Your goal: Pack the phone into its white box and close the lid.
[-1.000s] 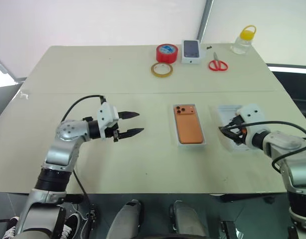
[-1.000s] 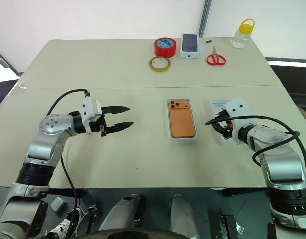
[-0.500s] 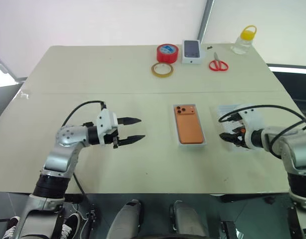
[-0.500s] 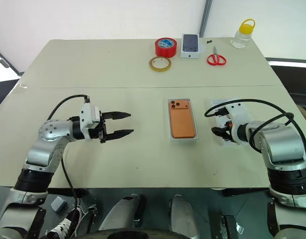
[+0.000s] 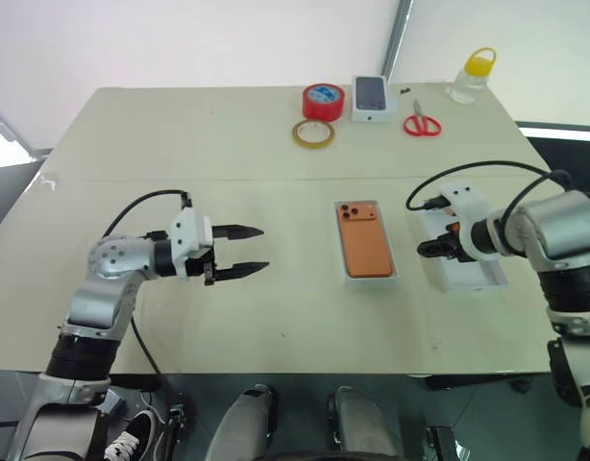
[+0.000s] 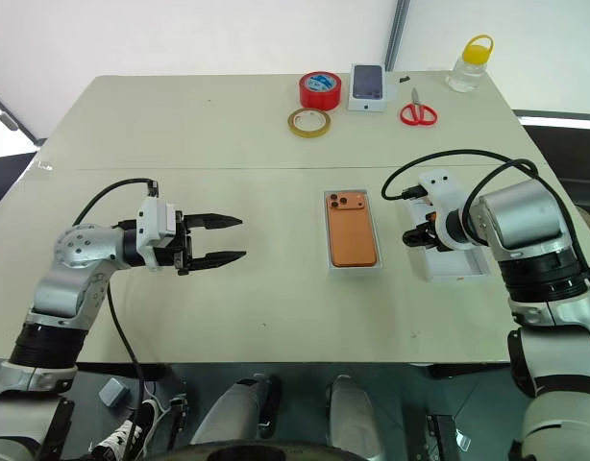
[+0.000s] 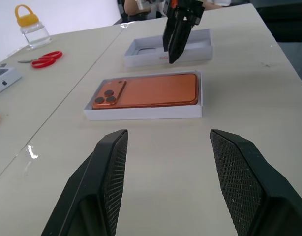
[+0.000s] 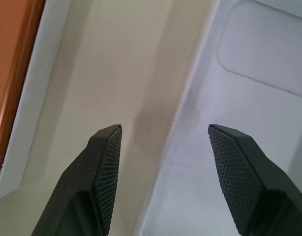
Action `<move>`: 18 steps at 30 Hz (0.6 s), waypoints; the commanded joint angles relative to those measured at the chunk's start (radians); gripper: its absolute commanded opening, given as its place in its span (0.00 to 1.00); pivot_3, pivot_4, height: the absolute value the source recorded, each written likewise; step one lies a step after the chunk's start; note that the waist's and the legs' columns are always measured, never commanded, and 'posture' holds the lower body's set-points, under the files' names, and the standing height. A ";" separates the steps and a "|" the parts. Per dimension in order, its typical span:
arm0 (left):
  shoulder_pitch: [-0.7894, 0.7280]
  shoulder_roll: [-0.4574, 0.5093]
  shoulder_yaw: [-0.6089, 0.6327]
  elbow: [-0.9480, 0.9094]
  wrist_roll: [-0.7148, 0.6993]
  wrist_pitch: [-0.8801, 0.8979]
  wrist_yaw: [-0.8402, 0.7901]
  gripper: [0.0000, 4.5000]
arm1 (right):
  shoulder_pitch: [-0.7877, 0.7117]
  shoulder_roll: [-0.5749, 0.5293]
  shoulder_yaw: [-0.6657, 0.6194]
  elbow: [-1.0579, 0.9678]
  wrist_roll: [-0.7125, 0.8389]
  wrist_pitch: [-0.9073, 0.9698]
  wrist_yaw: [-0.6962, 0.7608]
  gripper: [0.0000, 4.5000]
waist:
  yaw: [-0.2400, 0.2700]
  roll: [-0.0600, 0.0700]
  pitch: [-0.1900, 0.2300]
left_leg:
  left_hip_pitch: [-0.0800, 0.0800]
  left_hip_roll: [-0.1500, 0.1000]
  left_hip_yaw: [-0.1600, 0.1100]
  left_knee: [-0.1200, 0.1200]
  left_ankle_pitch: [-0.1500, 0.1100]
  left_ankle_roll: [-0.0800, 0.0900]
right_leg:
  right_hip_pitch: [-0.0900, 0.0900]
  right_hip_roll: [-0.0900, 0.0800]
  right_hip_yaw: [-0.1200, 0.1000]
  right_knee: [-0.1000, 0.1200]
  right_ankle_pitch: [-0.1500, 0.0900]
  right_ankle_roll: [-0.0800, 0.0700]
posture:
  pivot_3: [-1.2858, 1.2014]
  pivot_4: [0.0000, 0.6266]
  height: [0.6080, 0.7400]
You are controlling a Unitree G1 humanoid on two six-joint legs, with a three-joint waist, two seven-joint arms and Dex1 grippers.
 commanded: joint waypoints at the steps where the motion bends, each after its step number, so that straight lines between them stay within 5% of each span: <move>1: -0.007 -0.007 0.023 -0.043 -0.043 0.040 0.029 0.62 | -0.050 0.005 0.003 0.067 -0.016 -0.008 -0.012 0.65 | -0.001 0.000 0.000 | 0.000 0.000 0.000 0.000 0.000 0.000 | 0.000 0.000 0.000 0.000 0.000 0.000 | 0.52 0.24 1.00; 7: -0.001 -0.005 0.024 -0.051 -0.043 0.047 0.044 0.62 | -0.070 0.016 0.012 0.082 -0.005 0.020 -0.023 0.65 | -0.002 0.000 0.000 | 0.000 0.000 0.000 0.000 0.000 0.000 | -0.001 0.000 0.000 0.000 0.000 0.000 | 0.52 0.24 1.00; 10: 0.006 -0.006 0.018 -0.062 -0.045 0.047 0.051 0.63 | -0.067 0.024 0.010 0.075 -0.005 0.029 -0.031 0.46 | -0.001 0.000 0.000 | 0.000 0.000 0.000 0.000 0.000 0.000 | -0.001 0.000 0.000 0.001 0.000 0.000 | 0.52 0.24 1.00; 14: 0.015 -0.007 0.013 -0.067 -0.040 0.042 0.058 0.63 | -0.056 0.039 -0.013 0.084 -0.019 0.015 -0.056 0.04 | -0.001 0.000 0.000 | 0.000 0.000 0.000 0.000 0.000 0.000 | 0.000 0.000 0.000 0.001 0.000 0.000 | 0.52 0.24 1.00; 18: 0.022 -0.004 0.008 -0.077 -0.043 0.054 0.061 0.63 | -0.055 0.035 -0.023 0.110 -0.043 -0.011 -0.086 0.02 | 0.000 0.000 0.000 | 0.000 0.000 0.000 0.000 0.000 0.000 | 0.000 0.000 0.000 0.001 0.000 0.000 | 0.52 0.24 1.00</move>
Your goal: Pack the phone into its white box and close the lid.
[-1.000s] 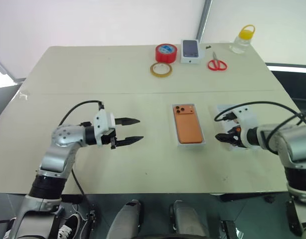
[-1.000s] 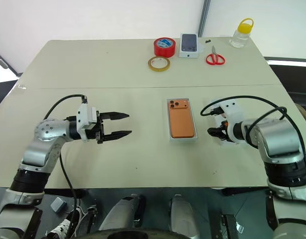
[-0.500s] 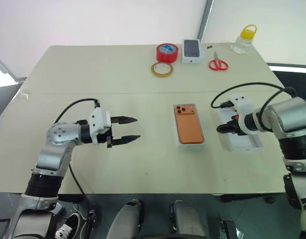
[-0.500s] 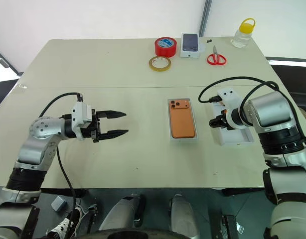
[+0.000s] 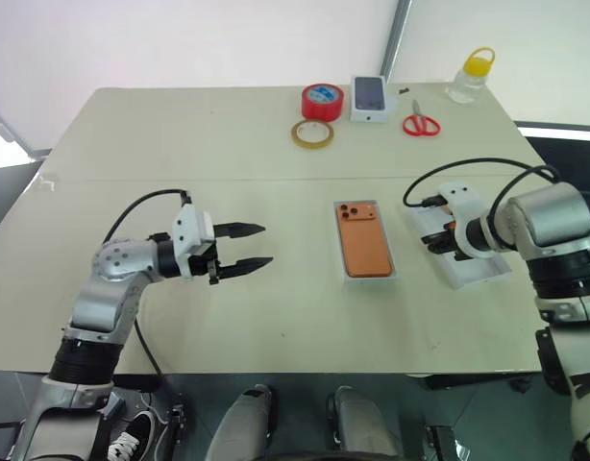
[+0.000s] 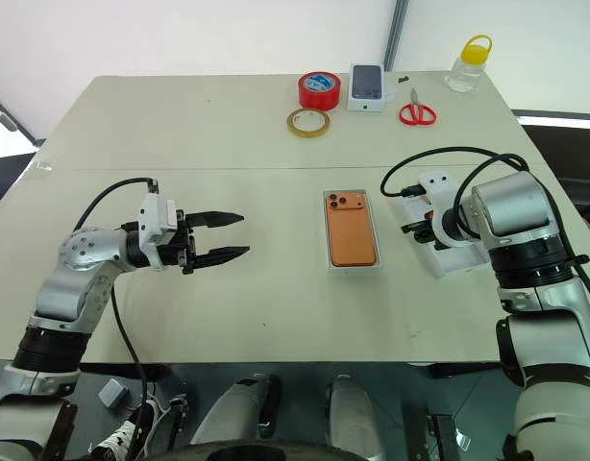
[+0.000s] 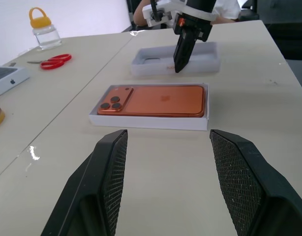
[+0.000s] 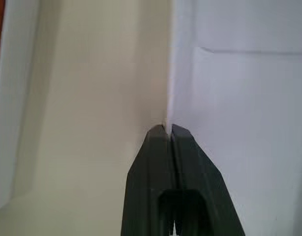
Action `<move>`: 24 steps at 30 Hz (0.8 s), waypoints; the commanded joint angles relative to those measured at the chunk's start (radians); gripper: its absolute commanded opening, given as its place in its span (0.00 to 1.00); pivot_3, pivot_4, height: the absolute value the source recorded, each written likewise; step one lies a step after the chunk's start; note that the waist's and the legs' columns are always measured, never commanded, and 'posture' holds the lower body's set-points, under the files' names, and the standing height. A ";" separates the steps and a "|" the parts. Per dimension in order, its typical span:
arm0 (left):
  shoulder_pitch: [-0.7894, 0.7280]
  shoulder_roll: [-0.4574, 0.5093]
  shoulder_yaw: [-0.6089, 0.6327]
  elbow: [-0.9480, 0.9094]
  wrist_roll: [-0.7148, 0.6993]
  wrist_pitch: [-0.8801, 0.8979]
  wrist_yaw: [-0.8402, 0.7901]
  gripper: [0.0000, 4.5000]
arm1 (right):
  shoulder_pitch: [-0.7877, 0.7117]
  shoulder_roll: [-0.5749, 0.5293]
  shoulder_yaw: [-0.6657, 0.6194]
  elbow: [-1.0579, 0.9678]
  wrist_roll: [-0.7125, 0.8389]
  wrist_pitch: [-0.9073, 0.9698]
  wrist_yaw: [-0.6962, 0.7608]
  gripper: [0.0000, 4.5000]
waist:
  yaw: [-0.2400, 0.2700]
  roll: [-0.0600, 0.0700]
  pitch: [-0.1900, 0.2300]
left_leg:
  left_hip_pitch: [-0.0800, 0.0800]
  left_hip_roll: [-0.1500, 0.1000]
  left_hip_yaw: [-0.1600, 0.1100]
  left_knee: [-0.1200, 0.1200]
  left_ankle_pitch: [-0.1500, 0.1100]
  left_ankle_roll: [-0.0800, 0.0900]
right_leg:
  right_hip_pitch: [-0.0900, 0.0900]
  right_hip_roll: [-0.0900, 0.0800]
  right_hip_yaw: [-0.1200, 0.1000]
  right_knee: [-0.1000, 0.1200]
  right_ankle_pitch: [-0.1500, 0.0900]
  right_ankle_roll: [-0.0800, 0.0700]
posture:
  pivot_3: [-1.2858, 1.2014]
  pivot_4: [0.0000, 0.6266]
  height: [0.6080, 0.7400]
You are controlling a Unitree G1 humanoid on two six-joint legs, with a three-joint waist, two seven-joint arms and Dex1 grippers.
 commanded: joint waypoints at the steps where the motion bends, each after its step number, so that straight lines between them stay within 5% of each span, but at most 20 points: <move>1: 0.004 0.005 0.009 -0.045 -0.009 -0.002 0.003 0.63 | -0.012 -0.008 -0.037 0.013 -0.029 -0.023 -0.031 0.02 | 0.000 0.000 0.000 | 0.000 0.000 0.000 0.000 0.000 0.000 | 0.000 0.000 0.000 0.000 0.000 0.000 | 0.52 0.24 1.00; 7: 0.002 0.005 0.010 -0.044 -0.009 0.000 0.006 0.63 | -0.069 0.059 -0.143 0.045 -0.051 -0.025 -0.103 0.02 | -0.004 0.001 0.000 | 0.000 0.000 0.000 0.000 0.000 0.000 | 0.000 0.000 0.000 0.000 0.000 0.000 | 0.52 0.24 1.00; 13: -0.010 -0.004 0.020 -0.030 -0.012 0.026 0.039 0.63 | -0.135 0.281 -0.445 0.018 0.110 -0.101 -0.056 0.02 | -0.005 0.003 0.002 | 0.000 0.001 0.001 -0.003 0.001 -0.001 | -0.003 0.001 0.001 0.002 0.000 0.000 | 0.52 0.24 1.00; 16: -0.032 -0.044 0.023 -0.020 -0.012 0.063 0.113 0.63 | -0.187 0.410 -0.707 0.041 0.205 -0.031 -0.073 0.02 | 0.000 0.003 0.002 | 0.000 0.001 0.001 -0.003 0.001 -0.001 | -0.002 0.001 0.001 0.001 0.000 0.000 | 0.52 0.24 1.00; 24: -0.016 -0.163 0.025 -0.068 -0.011 0.125 0.296 0.63 | -0.166 0.685 -1.014 -0.145 0.412 0.060 -0.156 0.02 | -0.009 0.003 0.002 | -0.001 0.000 0.001 -0.002 0.001 -0.001 | -0.003 0.001 0.001 0.003 0.000 0.000 | 0.52 0.24 1.00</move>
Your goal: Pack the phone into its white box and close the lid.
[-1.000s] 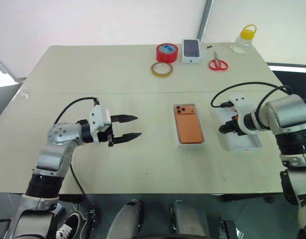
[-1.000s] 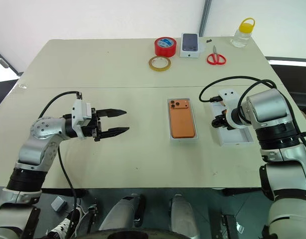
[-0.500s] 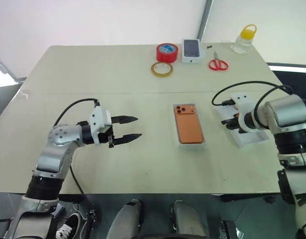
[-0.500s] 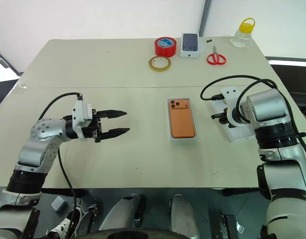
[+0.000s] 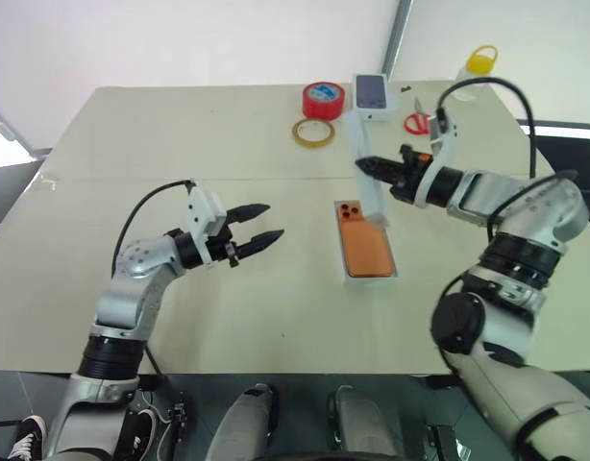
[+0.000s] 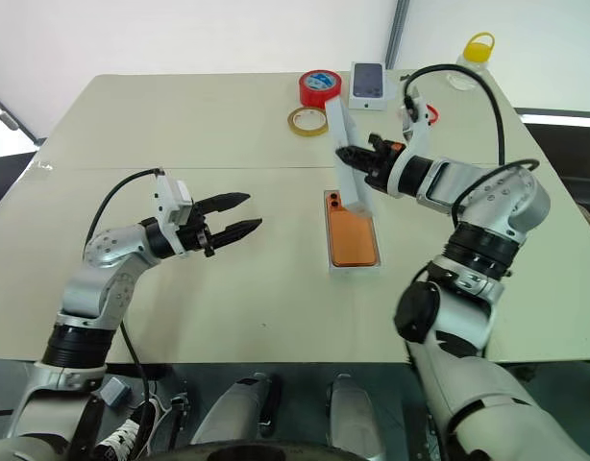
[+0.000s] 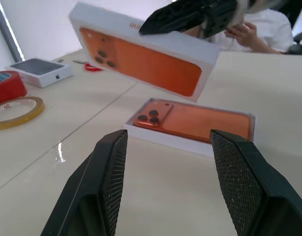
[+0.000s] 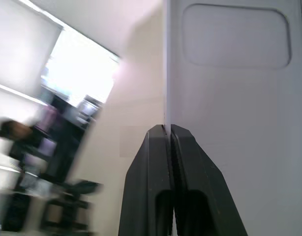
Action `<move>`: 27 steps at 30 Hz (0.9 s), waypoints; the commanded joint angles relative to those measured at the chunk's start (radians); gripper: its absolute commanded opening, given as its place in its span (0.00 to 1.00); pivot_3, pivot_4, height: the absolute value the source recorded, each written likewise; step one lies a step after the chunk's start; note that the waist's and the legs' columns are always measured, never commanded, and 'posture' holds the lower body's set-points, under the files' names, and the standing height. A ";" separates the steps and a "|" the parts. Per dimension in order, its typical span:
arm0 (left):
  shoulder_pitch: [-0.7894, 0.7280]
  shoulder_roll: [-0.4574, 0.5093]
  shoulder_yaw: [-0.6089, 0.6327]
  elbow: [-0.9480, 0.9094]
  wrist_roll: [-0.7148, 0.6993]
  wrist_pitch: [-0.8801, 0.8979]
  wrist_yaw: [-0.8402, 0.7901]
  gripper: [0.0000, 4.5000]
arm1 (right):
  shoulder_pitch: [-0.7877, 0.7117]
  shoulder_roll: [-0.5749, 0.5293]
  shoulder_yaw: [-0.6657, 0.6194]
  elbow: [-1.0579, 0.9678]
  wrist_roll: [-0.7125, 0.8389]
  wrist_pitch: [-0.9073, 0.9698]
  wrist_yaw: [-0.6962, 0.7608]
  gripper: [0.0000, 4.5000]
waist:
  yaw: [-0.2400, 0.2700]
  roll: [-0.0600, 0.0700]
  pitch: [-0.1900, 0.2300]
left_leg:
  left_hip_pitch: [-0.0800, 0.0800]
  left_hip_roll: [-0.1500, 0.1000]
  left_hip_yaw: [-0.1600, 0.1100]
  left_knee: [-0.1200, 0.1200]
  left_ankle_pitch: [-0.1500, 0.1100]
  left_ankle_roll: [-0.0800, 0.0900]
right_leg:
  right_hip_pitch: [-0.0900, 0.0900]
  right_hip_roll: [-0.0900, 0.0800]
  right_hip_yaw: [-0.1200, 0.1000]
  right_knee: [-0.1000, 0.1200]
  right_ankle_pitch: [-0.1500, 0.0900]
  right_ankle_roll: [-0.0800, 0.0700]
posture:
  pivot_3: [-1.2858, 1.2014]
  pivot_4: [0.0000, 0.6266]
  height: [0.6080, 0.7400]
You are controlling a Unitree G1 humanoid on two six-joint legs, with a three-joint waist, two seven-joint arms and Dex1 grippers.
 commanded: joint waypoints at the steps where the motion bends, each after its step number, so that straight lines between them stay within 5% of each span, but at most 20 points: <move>1: 0.021 -0.003 0.021 -0.069 -0.016 0.022 0.039 0.63 | 0.013 0.096 -0.081 -0.113 0.160 0.022 -0.063 0.02 | -0.006 0.000 0.000 | 0.000 0.000 0.000 -0.001 0.000 -0.001 | -0.001 0.000 0.001 0.001 0.000 0.000 | 0.52 0.24 1.00; 6: -0.003 0.007 0.020 -0.058 -0.018 0.041 0.027 0.63 | 0.048 0.227 -0.181 -0.113 0.425 0.022 -0.275 0.02 | -0.018 0.001 0.000 | 0.000 0.000 0.000 -0.002 0.002 -0.004 | -0.005 0.000 0.001 0.007 0.000 0.000 | 0.52 0.24 1.00; 10: -0.026 -0.007 0.009 -0.040 -0.011 0.042 0.028 0.63 | 0.223 0.259 -0.032 -0.170 0.618 0.022 -0.413 0.02 | -0.021 0.001 0.000 | 0.000 0.000 0.000 -0.003 0.002 -0.003 | -0.004 0.000 0.001 0.006 0.000 -0.001 | 0.52 0.24 1.00; 25: -0.011 -0.048 -0.009 -0.026 -0.007 0.074 0.056 0.63 | 0.307 0.245 0.115 -0.105 0.664 -0.074 -0.587 0.02 | -0.026 0.001 0.000 | -0.001 0.000 0.003 -0.002 0.003 -0.003 | -0.008 0.001 0.004 0.011 0.000 -0.001 | 0.52 0.24 1.00; 27: -0.011 -0.070 -0.029 -0.007 0.004 0.082 0.067 0.43 | 0.319 0.233 0.144 -0.100 0.663 -0.082 -0.580 0.00 | -0.025 0.001 0.000 | -0.001 0.000 0.003 -0.001 0.003 -0.003 | -0.008 0.001 0.004 0.011 0.000 -0.001 | 0.52 0.24 1.00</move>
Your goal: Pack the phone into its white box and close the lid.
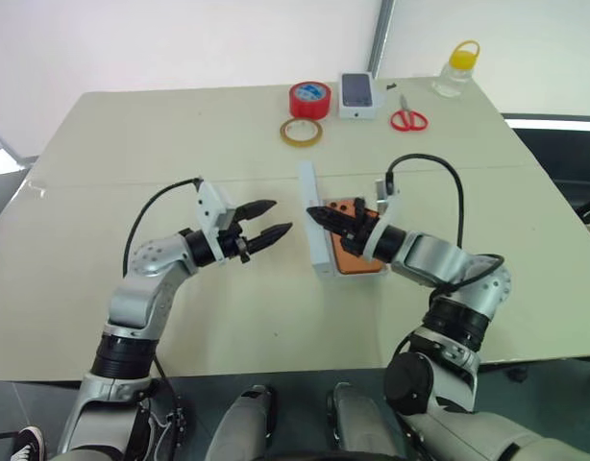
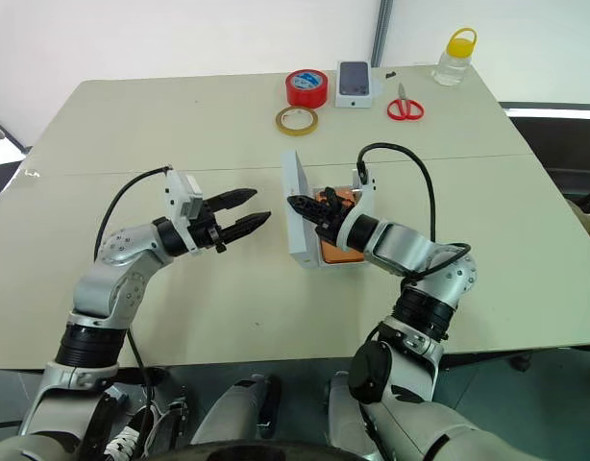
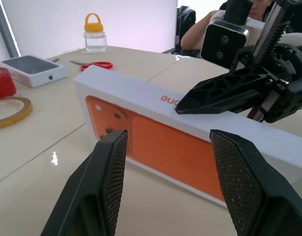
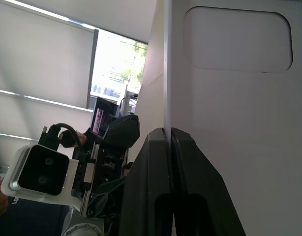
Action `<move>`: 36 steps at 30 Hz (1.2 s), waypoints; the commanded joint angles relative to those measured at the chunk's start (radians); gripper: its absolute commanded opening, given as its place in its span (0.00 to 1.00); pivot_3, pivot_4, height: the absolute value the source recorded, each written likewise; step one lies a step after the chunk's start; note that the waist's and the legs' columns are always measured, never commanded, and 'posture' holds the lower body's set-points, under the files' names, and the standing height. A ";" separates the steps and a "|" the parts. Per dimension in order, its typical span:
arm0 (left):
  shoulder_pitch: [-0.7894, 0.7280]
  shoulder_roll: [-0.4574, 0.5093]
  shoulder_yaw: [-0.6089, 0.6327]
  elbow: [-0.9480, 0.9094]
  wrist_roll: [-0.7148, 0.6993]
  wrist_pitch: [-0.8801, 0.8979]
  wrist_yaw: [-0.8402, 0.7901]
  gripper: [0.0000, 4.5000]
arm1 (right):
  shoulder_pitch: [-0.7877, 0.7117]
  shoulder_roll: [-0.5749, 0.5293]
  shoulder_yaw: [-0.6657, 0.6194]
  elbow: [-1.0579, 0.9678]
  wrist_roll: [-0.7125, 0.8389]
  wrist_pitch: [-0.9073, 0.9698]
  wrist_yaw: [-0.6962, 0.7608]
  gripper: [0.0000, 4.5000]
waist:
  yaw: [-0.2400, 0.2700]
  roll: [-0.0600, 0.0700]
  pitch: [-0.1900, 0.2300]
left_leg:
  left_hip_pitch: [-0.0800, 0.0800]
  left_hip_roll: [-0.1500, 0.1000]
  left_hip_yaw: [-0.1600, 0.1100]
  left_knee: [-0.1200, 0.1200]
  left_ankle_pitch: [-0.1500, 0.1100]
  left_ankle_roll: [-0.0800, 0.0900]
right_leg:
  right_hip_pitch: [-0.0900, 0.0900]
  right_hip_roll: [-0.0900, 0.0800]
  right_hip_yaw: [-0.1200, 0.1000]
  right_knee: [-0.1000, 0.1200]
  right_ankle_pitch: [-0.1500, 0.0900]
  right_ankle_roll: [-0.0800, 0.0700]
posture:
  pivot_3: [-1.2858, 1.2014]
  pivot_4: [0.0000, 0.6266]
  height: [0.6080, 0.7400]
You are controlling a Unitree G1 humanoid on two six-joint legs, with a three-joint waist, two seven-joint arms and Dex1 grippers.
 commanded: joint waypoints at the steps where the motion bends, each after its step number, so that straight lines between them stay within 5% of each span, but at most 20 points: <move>1: 0.004 -0.033 -0.031 0.015 0.016 0.006 0.025 0.33 | 0.009 -0.014 0.047 0.007 0.027 -0.032 0.000 0.00 | 0.001 0.000 0.000 | 0.000 0.000 0.000 0.000 0.000 0.000 | 0.000 0.000 0.000 0.000 0.000 0.000 | 0.52 0.24 1.00; 4: -0.002 -0.076 -0.058 0.064 0.074 -0.029 0.079 0.01 | 0.019 -0.035 0.068 0.025 0.026 -0.056 -0.001 0.00 | 0.001 0.000 0.000 | 0.000 0.000 0.000 0.000 0.000 0.000 | 0.000 0.000 0.000 0.000 0.000 0.000 | 0.52 0.24 1.00; 15: -0.101 -0.230 -0.130 0.254 0.196 -0.131 0.162 0.01 | 0.055 -0.154 0.154 0.077 -0.021 -0.149 0.054 0.00 | 0.003 0.000 0.000 | 0.000 0.000 0.000 0.001 0.000 0.000 | 0.001 0.000 0.000 0.000 0.000 0.000 | 0.52 0.24 1.00; 18: -0.138 -0.253 -0.123 0.297 0.194 -0.136 0.157 0.00 | 0.057 -0.227 0.188 0.081 -0.072 -0.201 0.114 0.23 | 0.003 0.000 0.000 | 0.000 0.000 0.000 0.002 0.000 0.000 | 0.002 0.000 -0.001 0.000 0.000 0.000 | 0.52 0.24 1.00; 23: -0.189 -0.292 -0.130 0.371 0.208 -0.169 0.155 0.00 | 0.052 -0.365 0.271 0.056 -0.143 -0.234 0.250 0.79 | 0.004 -0.001 0.000 | 0.000 0.000 0.000 0.003 0.000 0.001 | 0.002 0.000 -0.001 0.000 0.000 0.000 | 0.52 0.24 1.00; 33: -0.216 -0.373 -0.169 0.470 0.240 -0.215 0.140 0.00 | -0.005 -0.637 0.339 0.162 -0.380 -0.488 0.514 0.79 | 0.003 -0.001 0.000 | -0.001 0.000 0.002 0.005 -0.001 0.002 | 0.003 0.001 -0.002 -0.001 -0.001 0.001 | 0.52 0.24 1.00; 36: -0.222 -0.362 -0.147 0.461 0.234 -0.201 0.145 0.00 | 0.057 -0.696 0.484 0.097 -0.549 -0.626 0.587 0.59 | 0.002 -0.001 0.000 | -0.001 0.000 0.002 0.005 -0.001 0.002 | 0.003 0.001 -0.002 -0.001 -0.001 0.001 | 0.52 0.24 1.00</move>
